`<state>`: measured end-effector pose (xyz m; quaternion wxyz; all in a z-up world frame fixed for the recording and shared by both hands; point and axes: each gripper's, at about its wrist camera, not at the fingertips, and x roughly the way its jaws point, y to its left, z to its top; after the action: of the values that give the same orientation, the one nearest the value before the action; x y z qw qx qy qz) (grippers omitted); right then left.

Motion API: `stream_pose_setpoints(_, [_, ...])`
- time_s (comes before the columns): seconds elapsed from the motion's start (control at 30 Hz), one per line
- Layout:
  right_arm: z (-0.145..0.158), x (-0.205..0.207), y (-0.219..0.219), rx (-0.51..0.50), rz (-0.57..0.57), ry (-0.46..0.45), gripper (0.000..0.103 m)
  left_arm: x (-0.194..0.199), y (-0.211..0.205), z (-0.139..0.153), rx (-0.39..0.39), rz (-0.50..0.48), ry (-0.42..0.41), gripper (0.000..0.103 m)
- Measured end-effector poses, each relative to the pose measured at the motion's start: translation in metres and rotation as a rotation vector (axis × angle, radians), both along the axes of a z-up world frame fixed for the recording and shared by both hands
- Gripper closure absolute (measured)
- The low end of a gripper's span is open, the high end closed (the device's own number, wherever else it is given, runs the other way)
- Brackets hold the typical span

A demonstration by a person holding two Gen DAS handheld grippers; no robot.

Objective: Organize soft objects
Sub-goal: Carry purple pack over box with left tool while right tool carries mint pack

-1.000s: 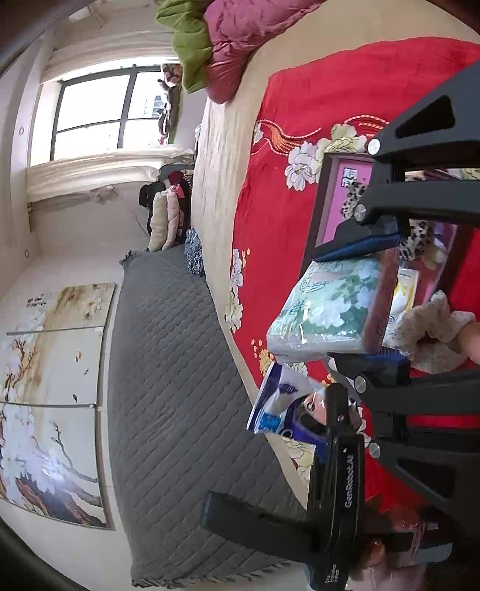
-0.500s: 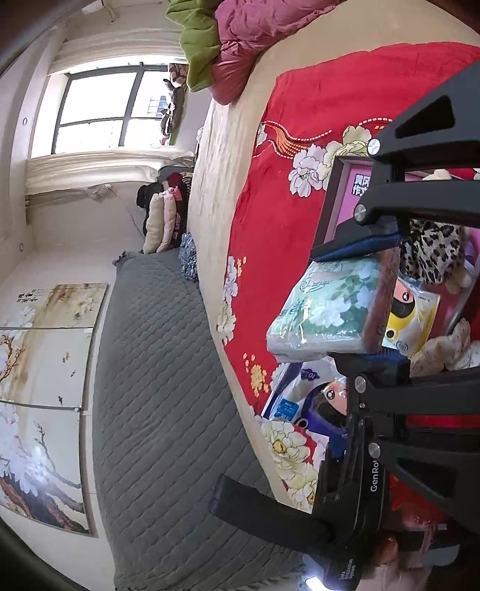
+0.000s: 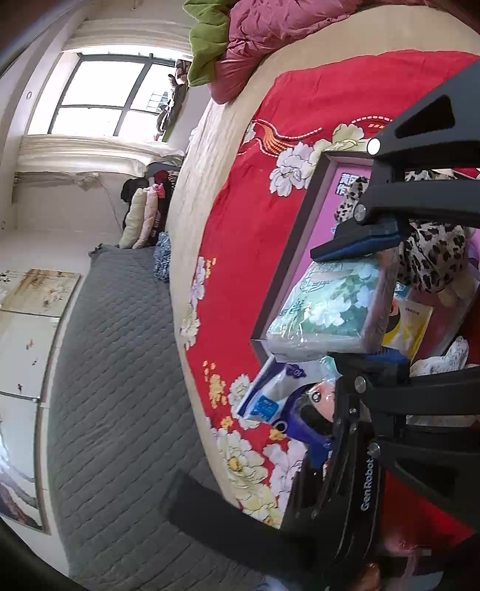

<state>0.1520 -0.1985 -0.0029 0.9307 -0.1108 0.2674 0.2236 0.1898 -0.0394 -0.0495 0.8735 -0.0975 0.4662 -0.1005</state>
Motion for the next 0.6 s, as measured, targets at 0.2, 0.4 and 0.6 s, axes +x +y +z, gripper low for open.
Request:
stream_pose_setpoints(0.2, [-0.009, 0.005, 0.001, -0.027, -0.02, 0.026, 0.062, 0.004, -0.001, -0.005, 0.0, -0.009, 0.011, 0.052])
stream_pose_setpoints(0.4, [-0.02, 0.008, 0.006, -0.078, -0.032, 0.045, 0.062, 0.004, -0.002, -0.005, 0.0, -0.012, 0.011, 0.052])
stream_pose_setpoints(0.6, [-0.028, 0.01, 0.009, -0.088, -0.013, 0.086, 0.06, 0.003, -0.002, -0.004, 0.007, -0.013, 0.008, 0.052])
